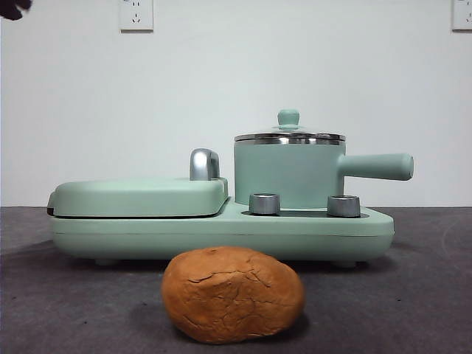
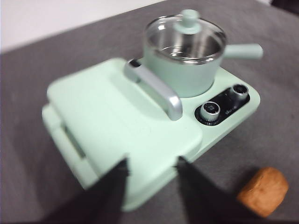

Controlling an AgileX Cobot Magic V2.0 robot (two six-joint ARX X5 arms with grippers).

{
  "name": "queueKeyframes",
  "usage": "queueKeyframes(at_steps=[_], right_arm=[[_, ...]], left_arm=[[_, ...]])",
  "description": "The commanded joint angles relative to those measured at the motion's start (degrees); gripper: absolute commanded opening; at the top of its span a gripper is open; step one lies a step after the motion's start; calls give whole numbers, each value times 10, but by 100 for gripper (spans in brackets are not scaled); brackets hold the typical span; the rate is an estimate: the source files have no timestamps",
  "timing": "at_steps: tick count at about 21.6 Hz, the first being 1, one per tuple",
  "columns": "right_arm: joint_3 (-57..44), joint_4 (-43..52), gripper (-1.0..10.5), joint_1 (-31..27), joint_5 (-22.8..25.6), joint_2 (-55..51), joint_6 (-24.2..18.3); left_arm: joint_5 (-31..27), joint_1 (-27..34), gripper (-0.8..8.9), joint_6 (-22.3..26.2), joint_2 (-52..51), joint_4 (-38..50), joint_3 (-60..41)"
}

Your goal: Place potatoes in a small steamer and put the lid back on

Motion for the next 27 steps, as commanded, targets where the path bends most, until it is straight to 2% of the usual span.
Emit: queueKeyframes(at_steps=[1,4,9,11,15,19,22,24,27], right_arm=[[10,1,129,20,-1,8,-74],[10,1,263,39,-1,12,-82],[10,1,274,52,-1,12,-78],[10,1,274,52,1,12,-57],[10,1,274,52,19,12,-5],[10,2,274,52,19,12,10],[10,2,274,52,19,12,19],[10,2,274,52,18,12,26],[10,2,274,52,18,12,37]], left_arm=[[5,-16,315,58,5,9,13],[5,-31,312,56,5,12,13],[4,-51,311,54,5,12,13],[4,-58,308,51,7,15,13],[4,-75,306,-23,28,71,13],[-3,-100,306,-106,83,185,13],[-36,-119,306,-164,134,269,14],[-56,-129,306,-182,168,311,16],[-78,-142,306,-184,220,349,26]])
